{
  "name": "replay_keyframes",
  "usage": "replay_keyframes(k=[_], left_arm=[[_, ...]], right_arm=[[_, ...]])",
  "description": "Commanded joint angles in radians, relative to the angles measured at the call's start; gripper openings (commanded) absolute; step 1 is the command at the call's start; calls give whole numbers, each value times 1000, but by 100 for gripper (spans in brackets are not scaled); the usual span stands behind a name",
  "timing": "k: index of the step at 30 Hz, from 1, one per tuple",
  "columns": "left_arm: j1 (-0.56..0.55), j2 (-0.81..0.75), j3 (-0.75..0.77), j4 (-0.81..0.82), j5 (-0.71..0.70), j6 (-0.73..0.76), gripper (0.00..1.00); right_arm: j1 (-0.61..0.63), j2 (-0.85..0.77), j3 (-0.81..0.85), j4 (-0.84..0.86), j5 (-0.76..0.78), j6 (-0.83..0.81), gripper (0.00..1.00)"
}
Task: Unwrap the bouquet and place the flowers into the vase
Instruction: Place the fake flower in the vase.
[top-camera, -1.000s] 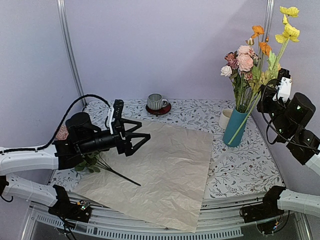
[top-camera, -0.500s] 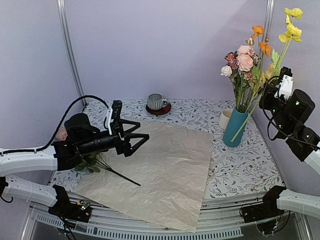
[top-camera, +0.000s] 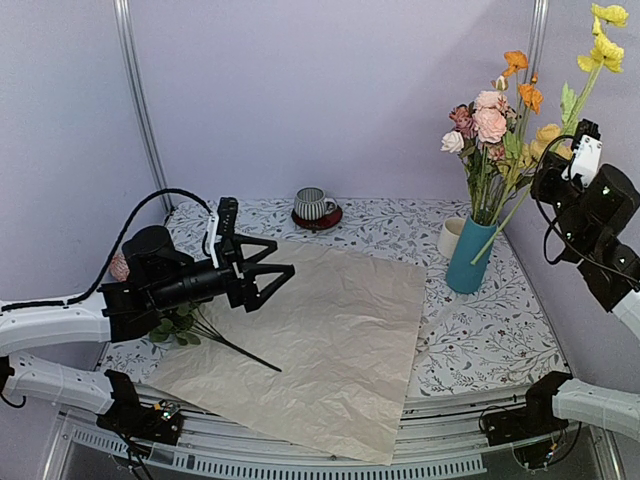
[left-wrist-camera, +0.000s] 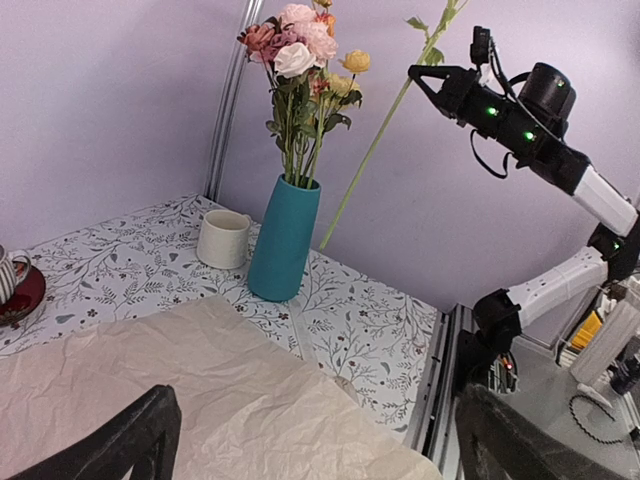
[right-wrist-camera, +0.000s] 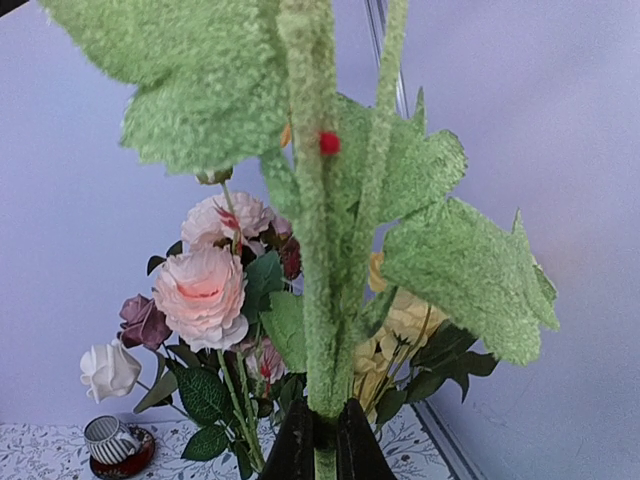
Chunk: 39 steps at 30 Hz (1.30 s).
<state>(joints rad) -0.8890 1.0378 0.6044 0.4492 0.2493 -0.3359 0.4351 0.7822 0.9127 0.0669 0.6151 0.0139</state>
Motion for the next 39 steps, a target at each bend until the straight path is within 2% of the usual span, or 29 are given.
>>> replay_keyframes(k=[1, 11, 27, 32, 39], left_arm=[[-9, -26, -14, -5, -7, 20, 98], [-9, -24, -15, 0, -12, 28, 98], [-9, -40, -22, -10, -15, 32, 98], [-9, -44, -27, -11, -21, 31, 98], [-9, -50, -32, -18, -25, 34, 98]], right_arm=[[-24, 8, 82, 56, -4, -60, 1], [-28, 63, 221, 74, -1, -141, 1], [-44, 197, 253, 183, 5, -189, 1], [-47, 231, 250, 158, -7, -174, 1], [-59, 267, 228, 38, -27, -127, 1]])
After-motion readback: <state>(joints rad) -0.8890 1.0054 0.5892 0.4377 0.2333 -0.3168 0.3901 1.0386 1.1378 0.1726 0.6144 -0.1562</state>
